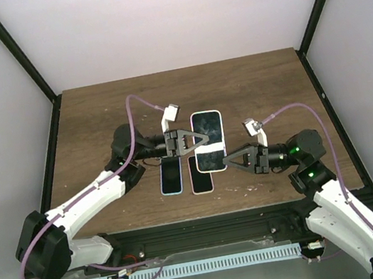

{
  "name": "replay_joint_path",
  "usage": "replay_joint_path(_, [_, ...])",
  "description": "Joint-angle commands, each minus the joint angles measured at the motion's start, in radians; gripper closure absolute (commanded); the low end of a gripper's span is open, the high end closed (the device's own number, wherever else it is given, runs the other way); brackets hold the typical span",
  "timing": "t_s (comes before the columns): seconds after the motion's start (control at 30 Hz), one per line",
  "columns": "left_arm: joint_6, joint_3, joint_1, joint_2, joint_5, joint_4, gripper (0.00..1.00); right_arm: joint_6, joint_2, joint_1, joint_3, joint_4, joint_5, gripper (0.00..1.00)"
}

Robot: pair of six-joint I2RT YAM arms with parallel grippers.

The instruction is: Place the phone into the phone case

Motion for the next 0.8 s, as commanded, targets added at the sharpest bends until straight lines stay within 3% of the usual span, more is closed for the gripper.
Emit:
replay_joint_path(0.0, [0.008,-0.007,0.037,0.023,-0.064,0.064,1.00,0.017,-0.043,0.021,0.022,0.137,-0.087,0.91])
replay_joint_path(0.2, [-0.047,-0.009,0.037,0.061,-0.035,0.152,1.00,0.060,-0.045,0.020,0.011,0.223,-0.098,0.96])
replay_joint_path(0.53, [-0.097,-0.012,0.037,0.094,0.001,0.236,1.00,0.072,-0.068,0.021,0.013,0.254,-0.089,0.82])
replay_joint_path(0.67, [-0.100,-0.010,0.038,0.091,0.011,0.241,1.00,0.052,-0.081,0.021,0.018,0.205,-0.062,0.71])
replay_joint_path(0.77, [-0.109,-0.006,0.037,0.092,0.023,0.254,1.00,0.020,-0.095,0.021,0.028,0.149,-0.027,0.81])
